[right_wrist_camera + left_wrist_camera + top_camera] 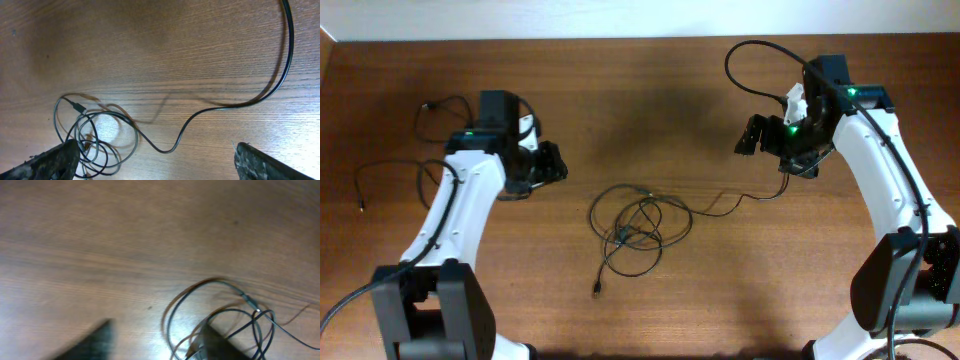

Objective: Untangle cables

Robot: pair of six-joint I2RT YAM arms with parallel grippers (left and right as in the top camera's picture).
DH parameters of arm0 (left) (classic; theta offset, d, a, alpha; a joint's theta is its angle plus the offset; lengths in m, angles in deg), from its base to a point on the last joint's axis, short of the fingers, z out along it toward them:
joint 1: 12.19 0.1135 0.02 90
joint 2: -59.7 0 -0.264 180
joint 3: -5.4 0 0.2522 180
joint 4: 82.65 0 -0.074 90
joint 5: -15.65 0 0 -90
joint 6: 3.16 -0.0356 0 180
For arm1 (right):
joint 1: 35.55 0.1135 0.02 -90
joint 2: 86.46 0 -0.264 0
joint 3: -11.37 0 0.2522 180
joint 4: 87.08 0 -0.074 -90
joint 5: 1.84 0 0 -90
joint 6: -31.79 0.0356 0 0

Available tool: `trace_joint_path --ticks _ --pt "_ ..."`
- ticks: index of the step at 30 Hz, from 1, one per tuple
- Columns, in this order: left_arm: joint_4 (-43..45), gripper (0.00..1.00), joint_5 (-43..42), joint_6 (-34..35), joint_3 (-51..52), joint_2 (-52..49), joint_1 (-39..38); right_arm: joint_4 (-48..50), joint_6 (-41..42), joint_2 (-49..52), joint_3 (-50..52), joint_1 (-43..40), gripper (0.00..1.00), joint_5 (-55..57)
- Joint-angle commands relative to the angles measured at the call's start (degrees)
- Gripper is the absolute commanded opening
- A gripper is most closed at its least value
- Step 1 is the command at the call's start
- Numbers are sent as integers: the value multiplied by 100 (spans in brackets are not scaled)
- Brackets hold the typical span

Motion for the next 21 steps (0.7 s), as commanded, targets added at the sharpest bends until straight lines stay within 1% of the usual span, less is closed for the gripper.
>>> trace_joint_path --ticks 1,2,8,12,14,17,19,21 --pt "385 5 -59 -70 249 -31 -343 -2 -15 31 50 0 98 33" --pt "549 0 -59 -70 299 -35 -426 -2 -15 31 50 0 98 33" --pt "1204 0 -66 -68 367 -42 -780 -2 -15 31 50 0 98 33" --pt "1150 0 -68 -70 459 -42 -1097 -2 -15 31 50 0 98 33" --pt "1150 5 -63 -74 584 -42 -1311 107 -13 31 50 0 99 33" --pt "1169 8 -39 -334 734 -42 -1613 369 111 31 50 0 98 -166" --pt "1182 8 72 -354 745 -42 -1674 72 177 31 50 0 98 -765" --pt "1217 9 426 -354 745 -42 -1679 -201 179 31 50 0 99 -986"
